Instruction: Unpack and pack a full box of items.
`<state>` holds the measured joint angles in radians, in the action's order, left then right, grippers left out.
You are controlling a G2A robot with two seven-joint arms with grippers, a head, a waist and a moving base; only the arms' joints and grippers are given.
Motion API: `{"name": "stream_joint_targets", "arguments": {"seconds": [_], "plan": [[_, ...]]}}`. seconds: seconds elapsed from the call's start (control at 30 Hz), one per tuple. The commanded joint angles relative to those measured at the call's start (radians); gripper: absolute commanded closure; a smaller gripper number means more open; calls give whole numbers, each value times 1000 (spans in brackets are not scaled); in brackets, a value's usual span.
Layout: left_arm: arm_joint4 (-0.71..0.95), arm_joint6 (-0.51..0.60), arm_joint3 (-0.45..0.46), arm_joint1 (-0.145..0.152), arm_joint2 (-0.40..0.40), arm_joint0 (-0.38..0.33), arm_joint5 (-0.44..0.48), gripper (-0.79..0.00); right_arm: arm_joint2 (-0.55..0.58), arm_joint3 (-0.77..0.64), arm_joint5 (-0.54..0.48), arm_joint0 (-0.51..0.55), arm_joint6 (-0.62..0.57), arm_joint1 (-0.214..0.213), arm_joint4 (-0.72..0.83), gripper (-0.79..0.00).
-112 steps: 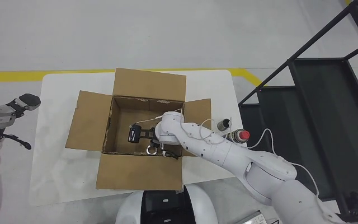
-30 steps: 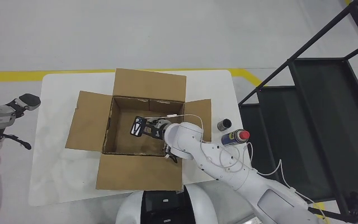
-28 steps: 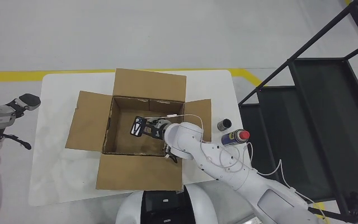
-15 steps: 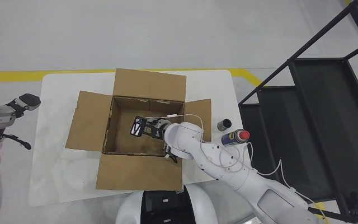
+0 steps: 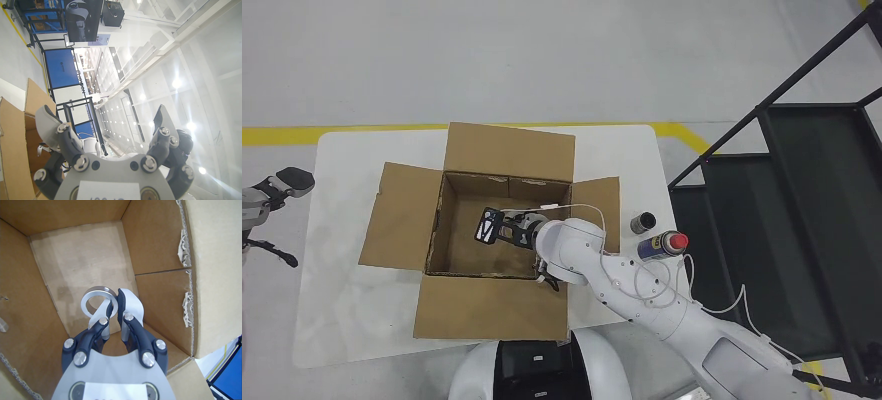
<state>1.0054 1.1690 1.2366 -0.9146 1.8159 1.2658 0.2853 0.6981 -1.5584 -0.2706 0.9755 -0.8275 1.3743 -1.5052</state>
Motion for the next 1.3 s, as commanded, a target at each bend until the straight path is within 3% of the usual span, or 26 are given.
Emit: {"name": "stream_joint_targets", "arguments": {"seconds": [0.0, 0.23, 0.43, 0.73, 0.93, 1.27], "plan": [[0, 0, 0, 0, 0, 0, 0, -785, 0, 0, 0, 0, 0, 0, 0, 0], [0, 0, 0, 0, 0, 0, 0, -785, 0, 0, 0, 0, 0, 0, 0, 0], [0, 0, 0, 0, 0, 0, 0, -785, 124, -138, -87, 73, 147, -26, 132, 0], [0, 0, 0, 0, 0, 0, 0, -785, 463, -529, -312, 403, 268, -115, 196, 0], [0, 0, 0, 0, 0, 0, 0, -785, 665, -603, -396, 623, 475, -147, 253, 0], [0, 0, 0, 0, 0, 0, 0, -785, 665, -603, -396, 623, 475, -147, 253, 0]]}}
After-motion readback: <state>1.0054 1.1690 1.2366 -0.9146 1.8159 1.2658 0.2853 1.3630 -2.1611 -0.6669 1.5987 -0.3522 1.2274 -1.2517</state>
